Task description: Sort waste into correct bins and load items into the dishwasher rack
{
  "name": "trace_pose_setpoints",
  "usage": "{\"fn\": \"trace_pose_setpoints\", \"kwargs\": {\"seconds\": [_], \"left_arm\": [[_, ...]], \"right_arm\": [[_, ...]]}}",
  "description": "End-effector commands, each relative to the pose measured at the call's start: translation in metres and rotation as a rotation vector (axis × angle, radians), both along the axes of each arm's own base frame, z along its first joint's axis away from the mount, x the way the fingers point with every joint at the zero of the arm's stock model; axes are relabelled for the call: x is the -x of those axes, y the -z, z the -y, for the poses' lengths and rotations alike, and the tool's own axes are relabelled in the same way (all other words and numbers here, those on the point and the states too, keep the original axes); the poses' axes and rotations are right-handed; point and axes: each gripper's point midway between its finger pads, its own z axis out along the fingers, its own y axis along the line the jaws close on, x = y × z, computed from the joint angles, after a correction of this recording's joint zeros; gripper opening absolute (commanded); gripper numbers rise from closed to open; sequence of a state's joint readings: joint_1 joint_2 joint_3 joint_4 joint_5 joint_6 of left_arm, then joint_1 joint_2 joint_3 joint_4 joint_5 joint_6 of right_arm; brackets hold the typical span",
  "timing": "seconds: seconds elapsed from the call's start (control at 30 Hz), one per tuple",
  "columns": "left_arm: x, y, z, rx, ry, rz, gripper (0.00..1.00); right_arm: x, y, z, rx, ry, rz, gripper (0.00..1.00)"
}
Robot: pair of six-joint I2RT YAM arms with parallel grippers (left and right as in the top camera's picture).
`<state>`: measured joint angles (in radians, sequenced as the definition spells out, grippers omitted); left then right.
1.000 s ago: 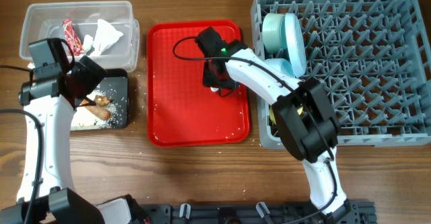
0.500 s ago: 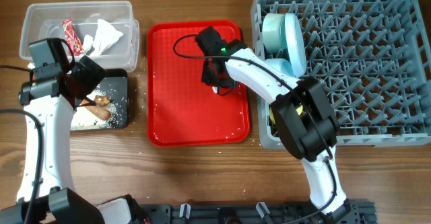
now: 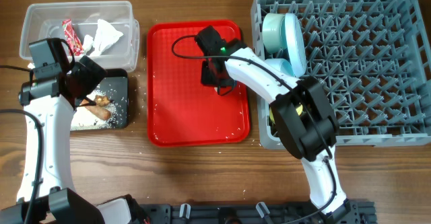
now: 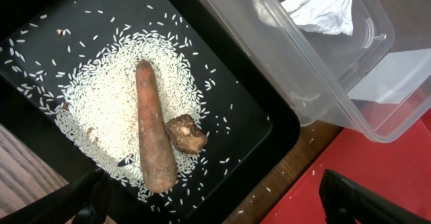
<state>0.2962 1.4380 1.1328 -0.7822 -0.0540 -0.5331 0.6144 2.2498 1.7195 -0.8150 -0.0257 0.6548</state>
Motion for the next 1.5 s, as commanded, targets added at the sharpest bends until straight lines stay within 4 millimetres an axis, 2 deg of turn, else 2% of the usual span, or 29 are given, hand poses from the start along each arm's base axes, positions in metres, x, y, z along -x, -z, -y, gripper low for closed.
{"fn": "trace_pose_setpoints", "kwargs": {"seconds": [0.0, 0.1, 0.17, 0.23, 0.3, 0.37, 0.43, 0.47, 0.53, 0.6, 0.63, 0.77, 0.87, 0.97, 1.03, 1.07, 1.17, 1.2, 1.3, 1.33, 1.4, 1.47], "left_arm": [[-0.003, -0.01, 0.0, -0.011, 0.003, 0.026, 1.0], [-0.003, -0.01, 0.0, -0.011, 0.003, 0.026, 1.0], [-0.003, -0.01, 0.0, -0.011, 0.003, 0.026, 1.0], [-0.003, -0.01, 0.0, -0.011, 0.003, 0.026, 1.0], [-0.003, -0.01, 0.0, -0.011, 0.003, 0.026, 1.0], [-0.003, -0.01, 0.0, -0.011, 0.003, 0.026, 1.0], [-0.003, -0.01, 0.0, -0.011, 0.003, 0.026, 1.0], [-0.003, -0.01, 0.0, -0.011, 0.003, 0.026, 1.0], [-0.003, -0.01, 0.0, -0.011, 0.003, 0.026, 1.0], [-0.003, -0.01, 0.0, -0.011, 0.003, 0.026, 1.0], [-0.003, -0.01, 0.0, -0.011, 0.003, 0.026, 1.0], [-0.003, -0.01, 0.0, -0.011, 0.003, 0.026, 1.0], [-0.003, -0.01, 0.0, -0.011, 0.003, 0.026, 1.0], [-0.003, -0.01, 0.0, -0.011, 0.003, 0.026, 1.0], [-0.003, -0.01, 0.0, -0.011, 0.003, 0.026, 1.0], [-0.003, -0.01, 0.0, -0.011, 0.003, 0.026, 1.0], [-0.003, -0.01, 0.0, -0.011, 0.003, 0.026, 1.0], [-0.003, -0.01, 0.0, -0.011, 0.003, 0.026, 1.0], [-0.003, -0.01, 0.0, -0.011, 0.003, 0.026, 1.0], [-0.003, -0.01, 0.0, -0.011, 0.003, 0.026, 1.0], [-0.003, -0.01, 0.0, -0.011, 0.003, 0.026, 1.0], [-0.003, -0.01, 0.0, -0.011, 0.003, 0.026, 1.0]], "right_arm": [[-0.02, -0.098, -0.003, -0.03, -0.137, 0.209, 0.04], [-0.014, -0.187, 0.03, 0.01, -0.123, 0.376, 0.04], [-0.005, -0.24, 0.072, 0.057, -0.029, 0.469, 0.04], [0.006, -0.274, 0.115, 0.089, 0.095, 0.521, 0.04], [0.022, -0.303, 0.178, 0.116, 0.327, 0.546, 0.04], [0.033, -0.306, 0.223, 0.125, 0.513, 0.521, 0.04], [0.043, -0.292, 0.258, 0.145, 0.677, 0.456, 0.04], [0.048, -0.28, 0.272, 0.156, 0.762, 0.414, 0.04], [0.057, -0.244, 0.297, 0.184, 0.927, 0.323, 0.05], [0.058, -0.215, 0.303, 0.2, 0.961, 0.282, 0.04], [0.057, -0.193, 0.304, 0.193, 0.966, 0.257, 0.04], [0.061, -0.126, 0.293, 0.126, 1.015, 0.187, 0.04], [0.065, -0.101, 0.287, 0.08, 1.05, 0.163, 0.06], [0.068, -0.095, 0.288, 0.078, 1.083, 0.153, 0.34], [0.067, -0.097, 0.287, 0.077, 1.074, 0.159, 0.46], [0.066, -0.098, 0.287, 0.075, 1.073, 0.162, 0.47], [0.062, -0.11, 0.287, 0.074, 1.005, 0.194, 0.48], [0.059, -0.122, 0.286, 0.073, 0.953, 0.222, 0.5], [0.054, -0.174, 0.283, 0.055, 0.765, 0.344, 0.54], [0.052, -0.194, 0.277, 0.036, 0.657, 0.392, 0.59], [0.057, -0.249, 0.251, -0.049, 0.361, 0.522, 0.73], [0.075, -0.294, 0.232, -0.128, 0.194, 0.631, 1.0]]}}
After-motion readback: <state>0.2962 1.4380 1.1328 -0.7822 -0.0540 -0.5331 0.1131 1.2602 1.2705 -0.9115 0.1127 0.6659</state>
